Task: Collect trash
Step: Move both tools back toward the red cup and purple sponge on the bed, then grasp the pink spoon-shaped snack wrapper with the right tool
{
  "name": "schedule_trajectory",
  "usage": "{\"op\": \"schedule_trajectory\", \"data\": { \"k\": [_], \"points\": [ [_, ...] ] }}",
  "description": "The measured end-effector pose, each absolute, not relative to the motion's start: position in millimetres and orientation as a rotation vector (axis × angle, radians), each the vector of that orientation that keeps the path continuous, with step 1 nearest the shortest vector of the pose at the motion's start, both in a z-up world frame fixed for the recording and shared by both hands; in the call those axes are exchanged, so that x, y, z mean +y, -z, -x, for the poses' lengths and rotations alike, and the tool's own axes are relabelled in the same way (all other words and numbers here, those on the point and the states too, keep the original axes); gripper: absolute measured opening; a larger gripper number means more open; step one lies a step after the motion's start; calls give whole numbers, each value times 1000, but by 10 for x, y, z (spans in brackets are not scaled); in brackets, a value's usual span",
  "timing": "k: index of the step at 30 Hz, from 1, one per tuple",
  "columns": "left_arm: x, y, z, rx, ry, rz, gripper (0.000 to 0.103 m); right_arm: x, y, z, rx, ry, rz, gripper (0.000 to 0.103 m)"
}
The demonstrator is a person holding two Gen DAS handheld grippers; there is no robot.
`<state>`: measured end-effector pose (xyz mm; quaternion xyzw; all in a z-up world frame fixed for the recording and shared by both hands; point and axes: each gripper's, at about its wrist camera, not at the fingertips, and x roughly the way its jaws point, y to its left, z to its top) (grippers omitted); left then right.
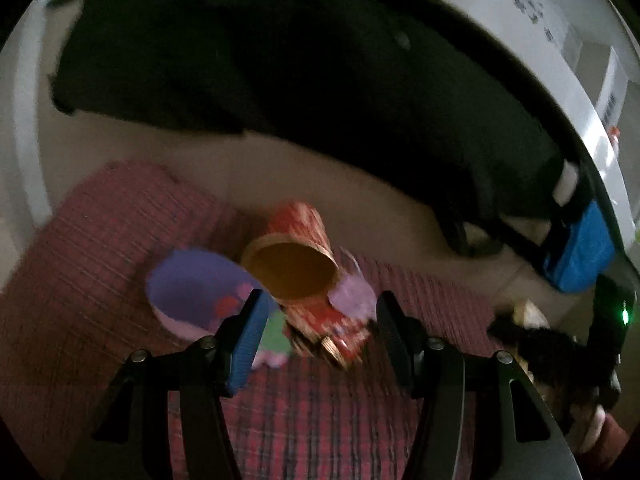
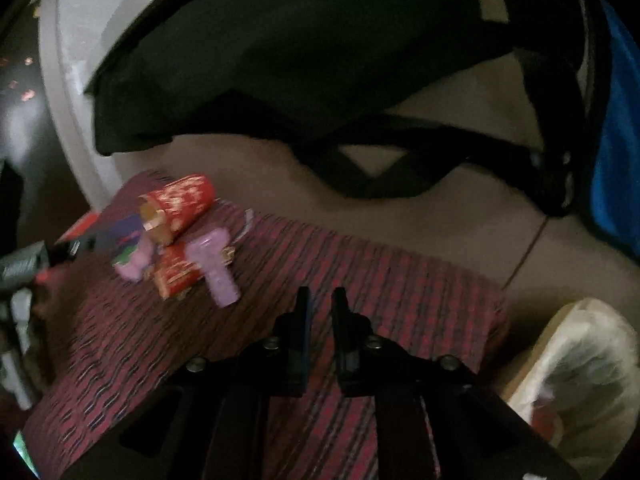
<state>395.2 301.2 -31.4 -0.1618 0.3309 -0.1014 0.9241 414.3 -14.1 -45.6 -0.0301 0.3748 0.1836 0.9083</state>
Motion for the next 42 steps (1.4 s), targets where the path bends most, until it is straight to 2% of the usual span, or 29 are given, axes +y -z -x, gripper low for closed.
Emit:
{"op": "schedule_trajectory", "data": {
  "k": [2, 3, 12, 18, 19, 20, 22, 23, 24, 31, 37, 38, 40, 42],
  "points": [
    [3121, 261, -3898, 646, 164, 332, 57, 75, 470, -4128, 766, -451, 110, 40],
    [3188, 248, -3873, 640, 143, 339, 57, 166, 471, -4123, 755, -483, 127, 41],
    [3651, 377, -3703, 680, 101, 389, 57, 1028, 665, -4788, 801, -588, 177, 43],
    [3653, 504, -3713, 711, 125, 423, 57, 1331, 972, -5055, 875, -563, 285, 43],
    [3626, 510, -3722, 716, 124, 426, 57, 1309, 952, -5019, 875, -555, 287, 40],
    [3611, 511, -3719, 721, 124, 429, 57, 1270, 926, -4996, 878, -538, 279, 29],
    [3518, 525, -3736, 741, 140, 435, 57, 1052, 808, -4905, 869, -498, 203, 22],
    [3444, 525, -3745, 749, 147, 429, 57, 899, 732, -4828, 864, -482, 157, 13],
    [3386, 518, -3753, 750, 154, 424, 57, 776, 678, -4771, 858, -462, 125, 12],
    [2905, 406, -3790, 715, 219, 358, 57, 174, 555, -4376, 837, -415, 41, 12],
    [2335, 522, -4061, 798, 364, 236, 57, -157, 659, -4268, 870, -430, -74, 13],
    [2291, 540, -4111, 805, 371, 228, 57, -160, 688, -4259, 873, -441, -77, 17],
    [2173, 600, -4331, 828, 372, 189, 57, -192, 718, -4202, 880, -455, -59, 20],
    [2101, 663, -4527, 870, 402, 187, 57, -217, 714, -4107, 866, -429, -10, 36]
  ]
}}
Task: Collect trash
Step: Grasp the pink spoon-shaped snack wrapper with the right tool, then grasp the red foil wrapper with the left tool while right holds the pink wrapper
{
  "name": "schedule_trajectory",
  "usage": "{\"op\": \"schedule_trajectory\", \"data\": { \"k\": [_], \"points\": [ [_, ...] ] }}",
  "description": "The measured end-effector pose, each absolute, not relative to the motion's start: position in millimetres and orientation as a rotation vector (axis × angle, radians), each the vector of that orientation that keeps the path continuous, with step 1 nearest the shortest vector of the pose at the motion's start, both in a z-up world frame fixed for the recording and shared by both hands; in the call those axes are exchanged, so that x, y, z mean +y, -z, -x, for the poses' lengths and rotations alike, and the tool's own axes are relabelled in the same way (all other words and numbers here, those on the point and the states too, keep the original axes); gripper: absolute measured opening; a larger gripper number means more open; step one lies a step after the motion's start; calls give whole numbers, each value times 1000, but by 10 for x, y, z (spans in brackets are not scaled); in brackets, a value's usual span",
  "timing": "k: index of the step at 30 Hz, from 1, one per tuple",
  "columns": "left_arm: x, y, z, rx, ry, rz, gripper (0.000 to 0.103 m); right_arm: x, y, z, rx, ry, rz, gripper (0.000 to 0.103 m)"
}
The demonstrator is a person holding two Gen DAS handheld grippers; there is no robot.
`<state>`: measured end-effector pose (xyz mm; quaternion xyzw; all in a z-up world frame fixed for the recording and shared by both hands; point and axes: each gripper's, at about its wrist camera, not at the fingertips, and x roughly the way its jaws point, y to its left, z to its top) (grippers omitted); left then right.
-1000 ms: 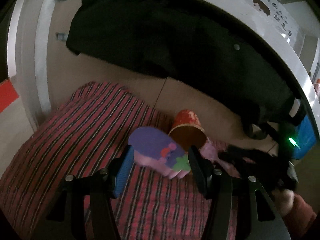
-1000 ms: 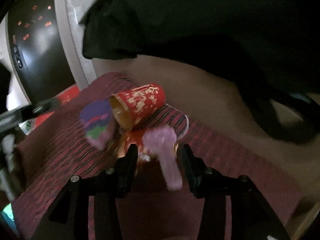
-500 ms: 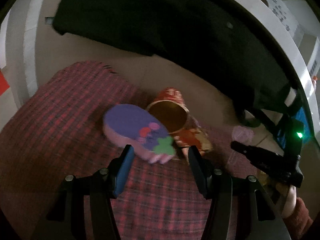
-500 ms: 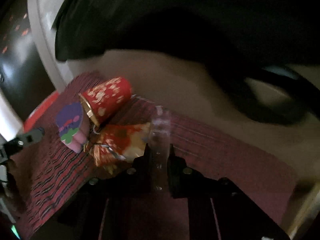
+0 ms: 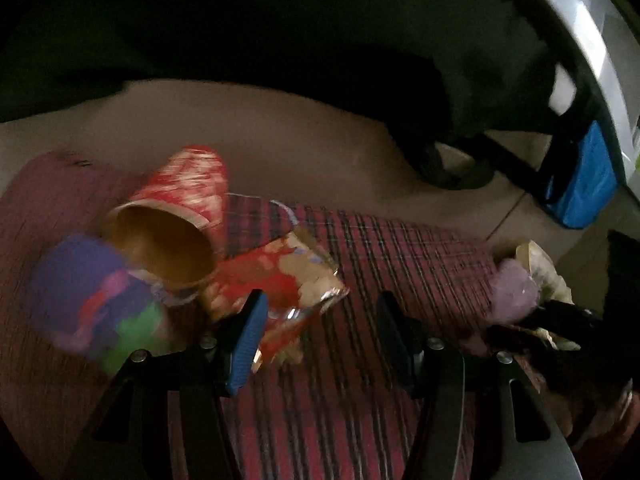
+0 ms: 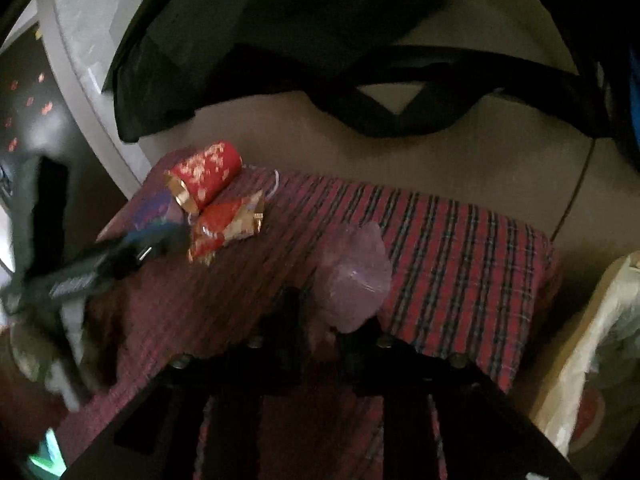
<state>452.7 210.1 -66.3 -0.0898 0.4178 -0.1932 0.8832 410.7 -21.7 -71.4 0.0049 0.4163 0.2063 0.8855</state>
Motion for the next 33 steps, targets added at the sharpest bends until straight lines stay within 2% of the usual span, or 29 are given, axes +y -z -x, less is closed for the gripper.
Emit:
{"op": "schedule_trajectory", "data": {
  "k": [1, 12, 24, 33],
  "points": [
    [2069, 698, -4635, 892, 406, 192, 57, -245, 711, -4076, 856, -422, 3, 43],
    [2162, 820, -5185, 960, 349, 270, 57, -631, 768, -3732, 873, -432, -35, 45],
    [1927, 772, -4145, 984, 521, 109, 57, -438, 891, -3564, 929, -514, 13, 47],
    [1594, 807, -3898, 937, 376, -88, 57, -378, 935, -3358, 935, -494, 52, 47]
  ]
}}
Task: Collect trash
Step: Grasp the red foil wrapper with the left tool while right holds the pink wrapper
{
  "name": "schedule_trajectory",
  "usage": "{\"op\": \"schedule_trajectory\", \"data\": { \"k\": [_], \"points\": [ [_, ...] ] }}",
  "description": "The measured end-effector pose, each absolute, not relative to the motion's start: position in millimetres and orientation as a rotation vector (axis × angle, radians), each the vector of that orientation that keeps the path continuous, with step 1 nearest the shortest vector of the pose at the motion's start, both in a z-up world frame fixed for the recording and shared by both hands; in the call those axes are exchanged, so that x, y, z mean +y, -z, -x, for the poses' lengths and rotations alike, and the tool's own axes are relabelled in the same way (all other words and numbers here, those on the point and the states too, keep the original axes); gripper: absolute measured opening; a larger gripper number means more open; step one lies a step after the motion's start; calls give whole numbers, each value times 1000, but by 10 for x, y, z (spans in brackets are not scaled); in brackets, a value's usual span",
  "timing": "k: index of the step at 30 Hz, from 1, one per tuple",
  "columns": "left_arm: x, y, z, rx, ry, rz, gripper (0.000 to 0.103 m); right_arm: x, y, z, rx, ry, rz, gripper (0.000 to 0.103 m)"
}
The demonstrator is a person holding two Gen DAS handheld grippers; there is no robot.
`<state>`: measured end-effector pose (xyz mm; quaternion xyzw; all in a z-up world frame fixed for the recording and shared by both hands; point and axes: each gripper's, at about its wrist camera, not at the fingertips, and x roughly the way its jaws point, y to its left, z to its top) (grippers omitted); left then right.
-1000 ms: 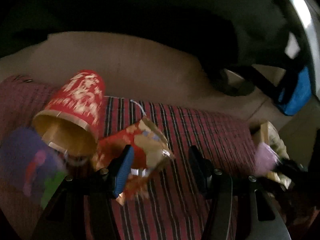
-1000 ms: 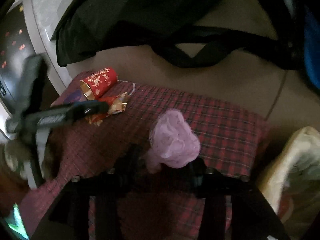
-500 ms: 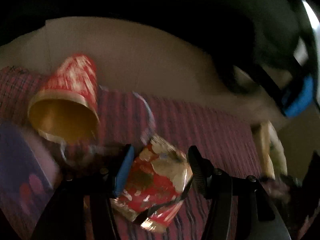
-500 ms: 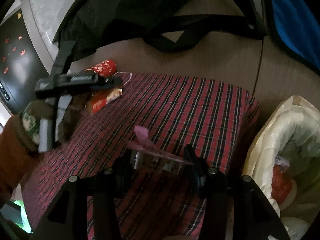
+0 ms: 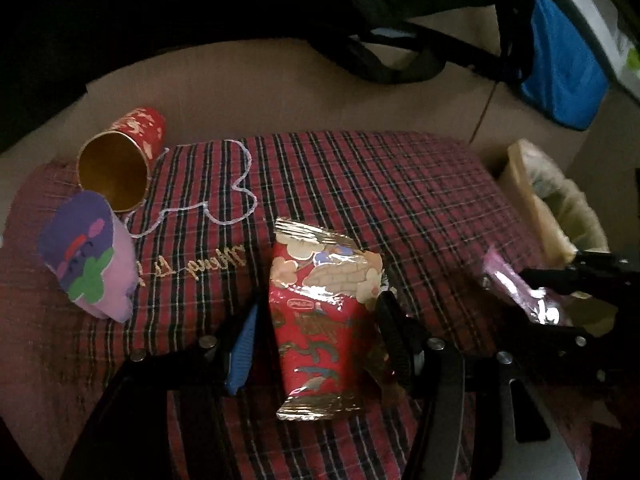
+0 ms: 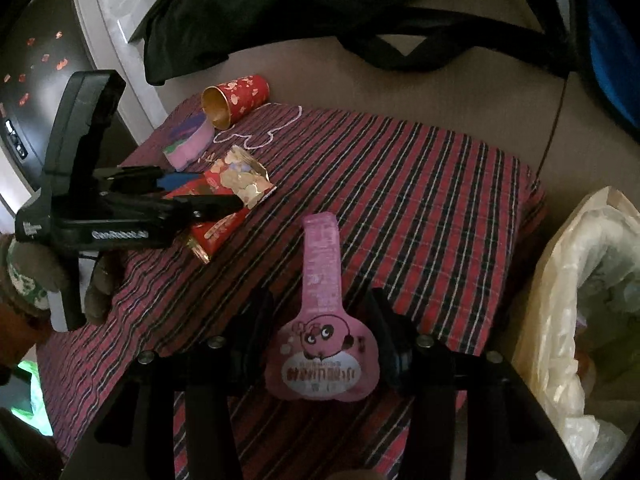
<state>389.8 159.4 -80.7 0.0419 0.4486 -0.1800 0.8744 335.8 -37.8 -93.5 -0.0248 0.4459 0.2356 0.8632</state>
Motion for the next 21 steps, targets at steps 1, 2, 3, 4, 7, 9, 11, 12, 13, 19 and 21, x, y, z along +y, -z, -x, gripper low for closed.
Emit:
{"op": "schedule_trajectory", "data": {
  "k": [1, 2, 3, 4, 7, 9, 11, 12, 13, 19, 21],
  "points": [
    [1597, 823, -3915, 939, 365, -85, 57, -379, 934, -3346, 934, -492, 50, 47],
    [1603, 821, -3923, 940, 352, -73, 57, -381, 933, -3343, 933, -491, 50, 47],
    [1611, 820, -3930, 941, 339, -60, 57, -378, 925, -3358, 933, -489, 51, 47],
    [1616, 818, -3934, 941, 328, -53, 56, -368, 921, -3354, 934, -485, 55, 47],
    [1624, 798, -3878, 924, 305, -7, 26, -377, 912, -3357, 939, -487, 27, 49],
    [1666, 753, -3820, 916, 338, 50, 13, -426, 918, -3354, 937, -486, -24, 49],
    [1703, 680, -3723, 879, 327, 43, 9, -471, 922, -3372, 936, -490, -70, 49],
    [1699, 620, -3658, 849, 327, 36, 7, -473, 923, -3373, 939, -495, -69, 49],
    [1705, 551, -3592, 823, 329, 41, 7, -461, 919, -3376, 943, -504, -52, 49],
    [1840, 176, -3276, 720, 291, 110, 7, -319, 904, -3320, 919, -480, 79, 43],
    [1869, 88, -3183, 703, 272, 142, 7, -310, 904, -3296, 906, -487, 96, 43]
  ]
}}
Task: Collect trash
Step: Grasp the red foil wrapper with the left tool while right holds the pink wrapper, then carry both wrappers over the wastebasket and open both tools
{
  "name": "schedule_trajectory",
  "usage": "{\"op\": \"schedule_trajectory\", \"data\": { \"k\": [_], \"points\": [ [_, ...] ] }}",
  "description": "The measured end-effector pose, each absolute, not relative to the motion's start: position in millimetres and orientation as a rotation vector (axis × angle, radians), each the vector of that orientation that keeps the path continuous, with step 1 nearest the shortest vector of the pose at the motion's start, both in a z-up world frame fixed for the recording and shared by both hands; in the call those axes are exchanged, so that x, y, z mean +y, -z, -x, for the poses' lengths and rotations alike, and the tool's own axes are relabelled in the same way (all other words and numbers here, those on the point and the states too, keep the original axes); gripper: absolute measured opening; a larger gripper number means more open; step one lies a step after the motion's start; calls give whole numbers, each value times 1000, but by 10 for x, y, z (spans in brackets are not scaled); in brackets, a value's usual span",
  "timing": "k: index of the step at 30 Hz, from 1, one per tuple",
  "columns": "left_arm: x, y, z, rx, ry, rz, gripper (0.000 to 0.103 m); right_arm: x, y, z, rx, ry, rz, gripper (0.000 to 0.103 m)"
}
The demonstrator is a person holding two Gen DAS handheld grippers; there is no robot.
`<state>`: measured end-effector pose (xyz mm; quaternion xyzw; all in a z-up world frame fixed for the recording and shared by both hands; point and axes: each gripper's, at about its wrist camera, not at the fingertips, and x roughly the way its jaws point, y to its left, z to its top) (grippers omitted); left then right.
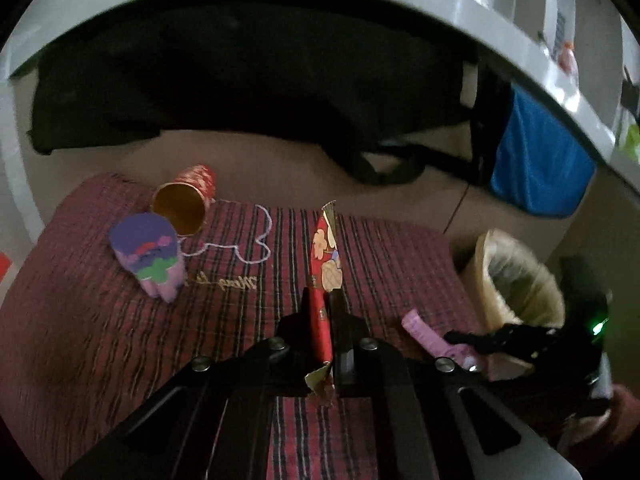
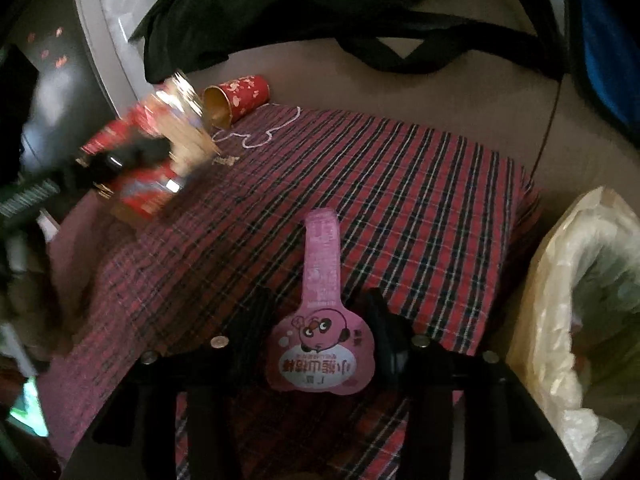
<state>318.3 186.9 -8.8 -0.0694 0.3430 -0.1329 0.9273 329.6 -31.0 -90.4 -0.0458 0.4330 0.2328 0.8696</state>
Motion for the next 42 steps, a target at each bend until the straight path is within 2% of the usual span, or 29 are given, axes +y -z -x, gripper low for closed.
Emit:
{"op": "schedule_trajectory", "data": {
  "k": [8, 11, 24, 33, 42],
  "points": [
    [1974, 124, -2993, 738, 250, 217, 7, -298, 800, -3070, 870, -502, 180, 41],
    [1988, 216, -2946, 762, 245, 237, 7, -265, 866, -2986, 892, -529, 222, 50],
    [2031, 263, -2759, 752, 212, 250, 7, -314, 784, -2901, 814, -473, 205, 48],
    [1876, -146, -2641, 628, 191, 209, 7, -454, 284, -2791, 673, -419, 144, 48],
    [1183, -578, -2521, 455, 235, 142, 7, -937, -326, -2692, 541, -366, 87, 48]
  ]
}}
